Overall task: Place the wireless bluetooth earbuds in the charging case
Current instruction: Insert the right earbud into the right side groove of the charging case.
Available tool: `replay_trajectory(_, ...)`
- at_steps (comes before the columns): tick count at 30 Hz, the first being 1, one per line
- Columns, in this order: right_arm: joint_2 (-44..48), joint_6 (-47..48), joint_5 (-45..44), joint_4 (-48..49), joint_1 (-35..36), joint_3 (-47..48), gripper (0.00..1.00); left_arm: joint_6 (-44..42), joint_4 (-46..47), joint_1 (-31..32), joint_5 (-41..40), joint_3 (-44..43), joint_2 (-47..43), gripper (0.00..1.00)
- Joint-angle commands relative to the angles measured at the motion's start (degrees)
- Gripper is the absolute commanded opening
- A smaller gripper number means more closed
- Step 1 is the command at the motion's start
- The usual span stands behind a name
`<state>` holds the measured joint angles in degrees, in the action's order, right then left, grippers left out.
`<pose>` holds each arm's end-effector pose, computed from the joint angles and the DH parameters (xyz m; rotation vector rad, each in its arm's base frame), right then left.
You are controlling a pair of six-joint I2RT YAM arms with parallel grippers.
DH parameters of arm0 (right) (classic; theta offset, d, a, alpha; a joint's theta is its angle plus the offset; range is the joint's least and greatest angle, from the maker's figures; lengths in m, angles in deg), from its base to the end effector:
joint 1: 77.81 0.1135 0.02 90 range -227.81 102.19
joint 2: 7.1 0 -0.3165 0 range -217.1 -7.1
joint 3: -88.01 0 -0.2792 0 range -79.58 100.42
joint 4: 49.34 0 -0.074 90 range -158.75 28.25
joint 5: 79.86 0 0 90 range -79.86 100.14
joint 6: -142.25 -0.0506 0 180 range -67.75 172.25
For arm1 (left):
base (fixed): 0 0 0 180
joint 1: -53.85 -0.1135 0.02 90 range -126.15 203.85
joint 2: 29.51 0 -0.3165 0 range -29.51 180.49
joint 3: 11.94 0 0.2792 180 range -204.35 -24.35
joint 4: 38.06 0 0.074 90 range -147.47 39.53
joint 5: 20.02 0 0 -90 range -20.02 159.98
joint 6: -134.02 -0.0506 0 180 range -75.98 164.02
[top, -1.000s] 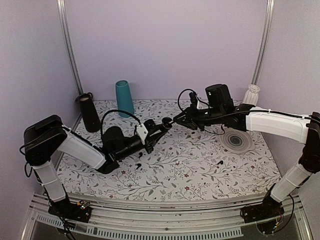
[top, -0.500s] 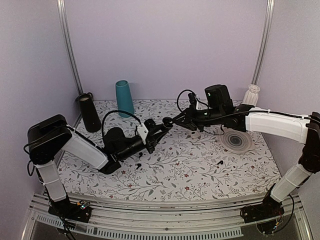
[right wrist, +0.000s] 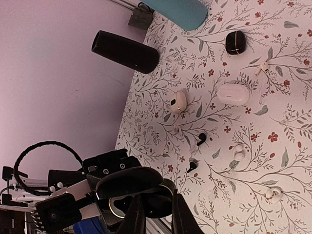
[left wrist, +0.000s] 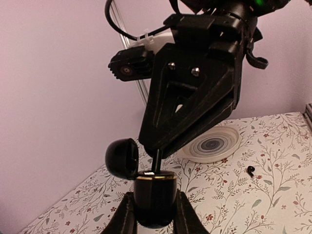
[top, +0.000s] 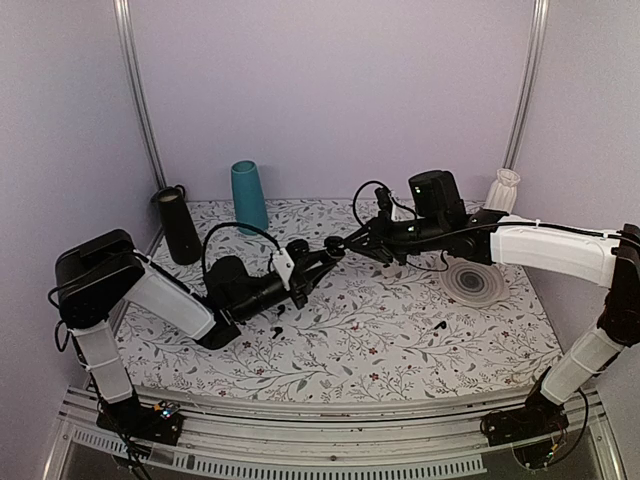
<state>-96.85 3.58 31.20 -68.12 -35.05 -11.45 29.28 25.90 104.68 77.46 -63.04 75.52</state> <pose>0.2823 0.2858 0.3284 -0.1383 2.3147 1.2906 0.2404 -0.3055 0.2151 0.8624 1.1344 -0.6130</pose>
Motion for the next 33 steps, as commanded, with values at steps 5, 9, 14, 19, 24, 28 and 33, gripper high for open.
replay_trajectory(5,0.4,1.1,-2.7,-1.7,0.3,0.0,0.08,0.5,6.5,-0.3,3.1,0.3,-0.4,0.00)
replay_trajectory(9,-0.4,2.6,-3.8,-3.4,1.6,0.7,0.08,1.0,7.0,-0.3,3.0,-0.1,-0.1,0.00)
replay_trajectory(14,-1.4,3.1,-3.2,-3.6,2.2,2.9,0.08,1.3,7.1,-0.3,3.1,-0.6,0.0,0.00)
replay_trajectory(19,-1.8,3.3,-3.2,-3.8,2.6,2.8,0.08,2.3,7.5,-0.5,2.2,-1.0,0.0,0.00)
replay_trajectory(24,-2.2,3.7,-3.3,-4.1,2.9,3.5,0.09,4.7,7.7,-0.6,0.5,-2.5,0.9,0.00)
replay_trajectory(28,-2.1,4.2,-3.6,-4.4,3.2,4.1,0.12,6.2,9.4,-0.6,0.4,-3.5,2.4,0.00)
replay_trajectory(33,-1.1,4.2,-3.8,-4.3,3.2,3.8,0.15,6.9,10.6,-0.6,0.3,-4.0,3.3,0.00)
